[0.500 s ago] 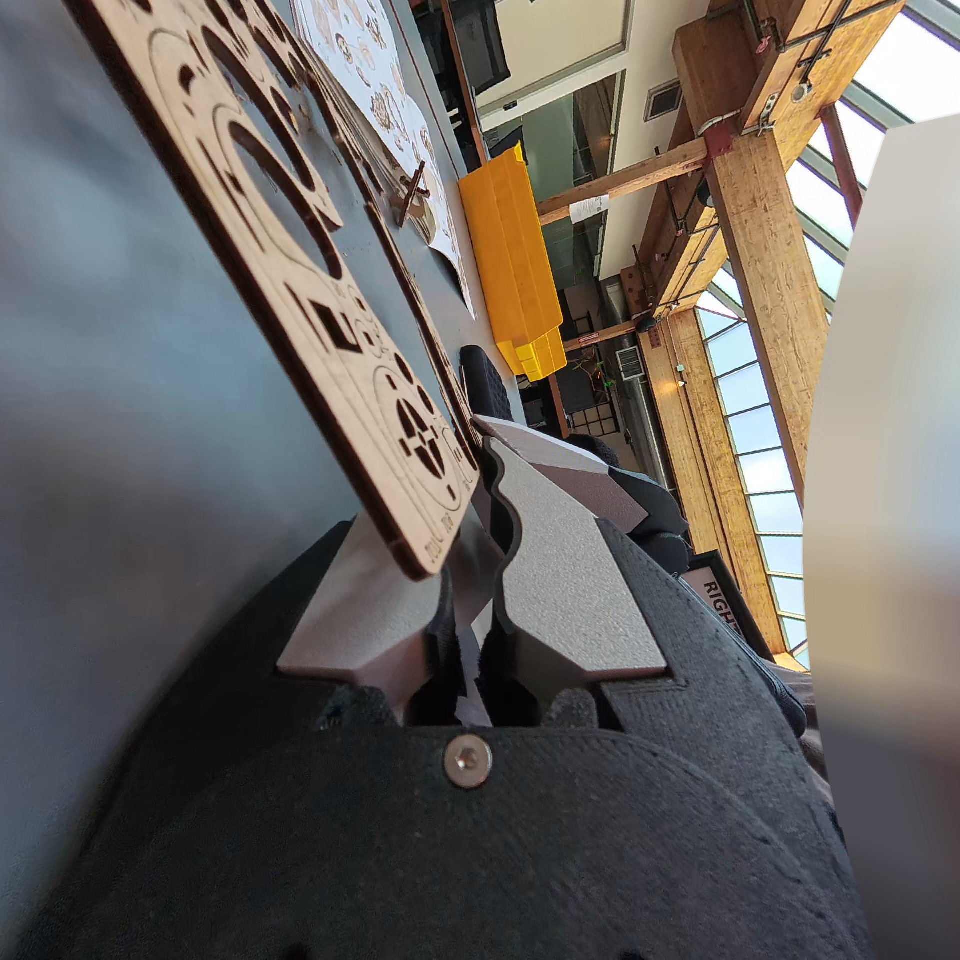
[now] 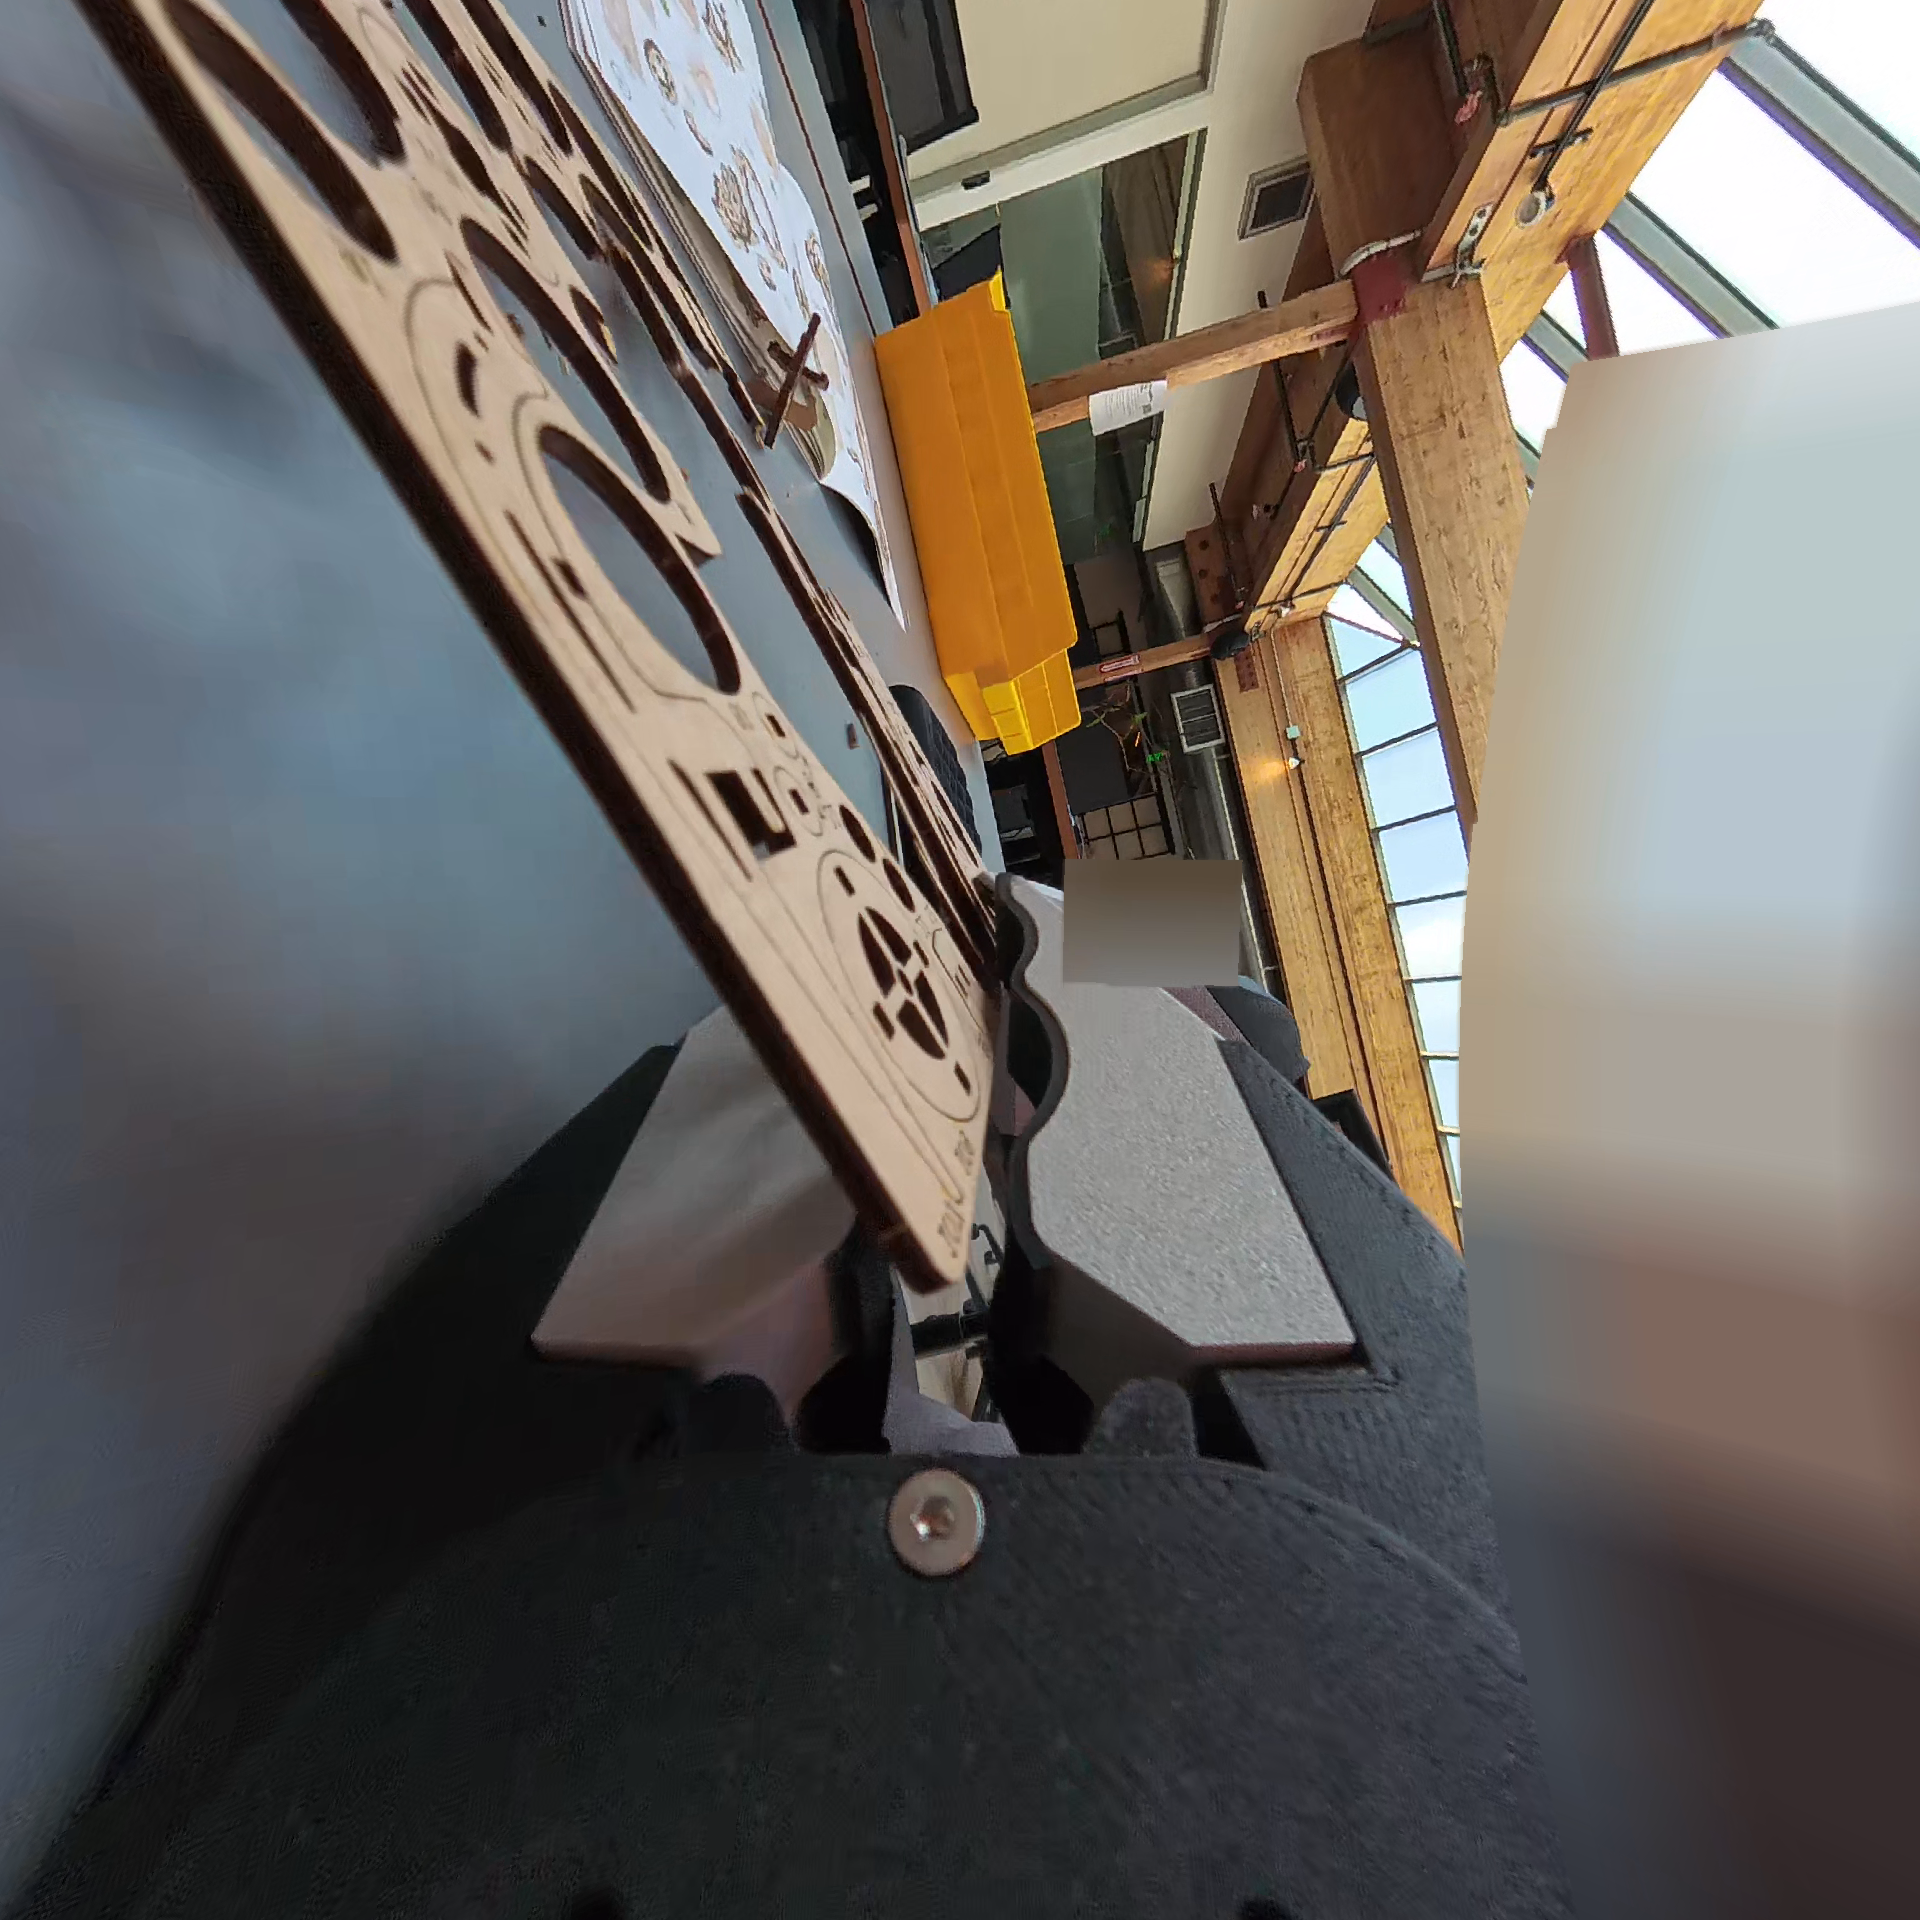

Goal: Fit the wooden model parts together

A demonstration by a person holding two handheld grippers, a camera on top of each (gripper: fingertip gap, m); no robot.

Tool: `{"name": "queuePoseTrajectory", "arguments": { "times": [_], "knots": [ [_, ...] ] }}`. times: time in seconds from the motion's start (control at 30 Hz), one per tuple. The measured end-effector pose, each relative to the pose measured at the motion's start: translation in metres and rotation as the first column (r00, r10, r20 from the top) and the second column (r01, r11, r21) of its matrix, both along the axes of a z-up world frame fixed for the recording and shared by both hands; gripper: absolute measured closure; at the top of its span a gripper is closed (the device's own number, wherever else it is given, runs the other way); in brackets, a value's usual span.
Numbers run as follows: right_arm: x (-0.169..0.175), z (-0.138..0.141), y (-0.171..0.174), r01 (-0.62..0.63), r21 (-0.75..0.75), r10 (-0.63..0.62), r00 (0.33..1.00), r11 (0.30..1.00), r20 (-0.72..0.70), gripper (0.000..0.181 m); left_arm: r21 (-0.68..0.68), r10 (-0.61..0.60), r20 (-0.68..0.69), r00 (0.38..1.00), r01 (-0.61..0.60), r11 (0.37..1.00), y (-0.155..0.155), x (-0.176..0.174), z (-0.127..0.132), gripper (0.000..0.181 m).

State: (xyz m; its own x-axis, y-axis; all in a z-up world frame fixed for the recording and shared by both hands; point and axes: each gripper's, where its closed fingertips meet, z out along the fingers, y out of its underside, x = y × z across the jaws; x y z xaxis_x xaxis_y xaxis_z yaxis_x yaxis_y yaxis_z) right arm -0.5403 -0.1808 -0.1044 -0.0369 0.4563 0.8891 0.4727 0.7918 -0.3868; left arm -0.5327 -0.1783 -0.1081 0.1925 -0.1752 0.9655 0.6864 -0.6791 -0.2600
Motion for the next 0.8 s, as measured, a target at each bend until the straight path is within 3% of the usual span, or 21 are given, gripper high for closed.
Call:
{"name": "queuePoseTrajectory", "arguments": {
  "times": [0.2,0.8],
  "knots": [
    [-0.002,-0.002,-0.006,-0.027,0.013,0.027,1.000,1.000,0.010,0.179,-0.036,-0.036,-0.005,0.999,0.036,0.999,0.003,0.005,-0.004,0.177],
    [-0.010,-0.017,0.001,0.062,-0.080,-0.059,0.997,0.995,0.047,0.174,-0.043,0.066,-0.114,0.991,-0.071,0.997,0.010,0.003,-0.014,0.181]
  ]
}}
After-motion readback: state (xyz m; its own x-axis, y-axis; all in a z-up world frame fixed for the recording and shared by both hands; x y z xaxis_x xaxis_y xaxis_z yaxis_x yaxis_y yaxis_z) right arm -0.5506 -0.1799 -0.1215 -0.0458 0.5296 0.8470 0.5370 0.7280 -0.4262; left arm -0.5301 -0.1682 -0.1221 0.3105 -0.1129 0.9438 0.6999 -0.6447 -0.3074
